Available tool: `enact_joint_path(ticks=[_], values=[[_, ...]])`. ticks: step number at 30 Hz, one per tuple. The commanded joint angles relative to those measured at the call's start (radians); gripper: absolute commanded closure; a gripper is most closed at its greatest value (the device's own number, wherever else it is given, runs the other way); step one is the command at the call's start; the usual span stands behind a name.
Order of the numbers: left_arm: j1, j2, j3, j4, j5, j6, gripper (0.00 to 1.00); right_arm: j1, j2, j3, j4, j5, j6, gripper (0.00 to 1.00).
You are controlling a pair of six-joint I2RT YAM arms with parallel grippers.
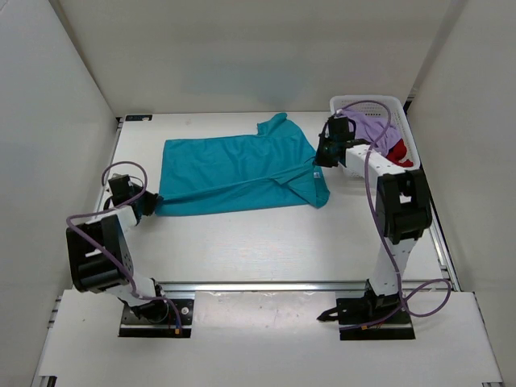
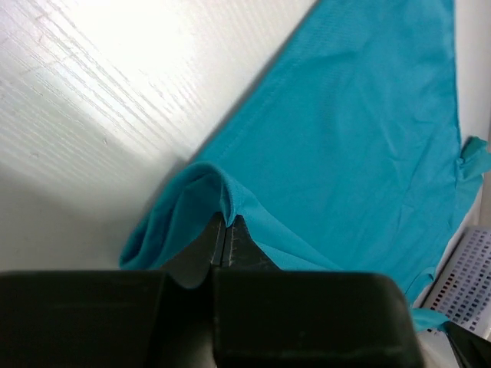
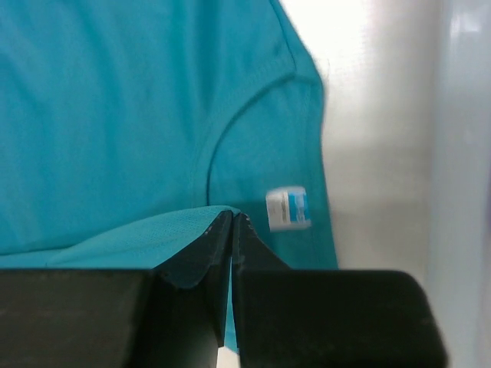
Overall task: Fold and stack the t-shirts
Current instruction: Fold the flattened tshirt in 1/3 of the way
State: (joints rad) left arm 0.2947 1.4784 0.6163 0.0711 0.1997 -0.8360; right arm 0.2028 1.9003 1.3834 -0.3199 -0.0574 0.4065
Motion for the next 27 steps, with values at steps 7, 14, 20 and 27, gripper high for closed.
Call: enact_joint_path(ticks=[7,14,20,27], values=[[0.018,0.014,0.06,0.081,0.056,-0.023,0.5,0.006,0.158,0.293,-0.044,-0.002,-0.054,0.93],[0.014,-0.205,-0.055,0.038,0.041,0.008,0.51,0.053,-0.001,0.122,0.016,0.08,-0.031,0.69],[0.018,-0.259,-0.239,0.061,0.079,-0.017,0.55,0.024,-0.199,-0.324,0.228,-0.05,0.068,1.0],[0.003,-0.159,-0.191,0.071,0.07,-0.028,0.43,-0.009,-0.308,-0.517,0.297,-0.032,0.071,0.79]])
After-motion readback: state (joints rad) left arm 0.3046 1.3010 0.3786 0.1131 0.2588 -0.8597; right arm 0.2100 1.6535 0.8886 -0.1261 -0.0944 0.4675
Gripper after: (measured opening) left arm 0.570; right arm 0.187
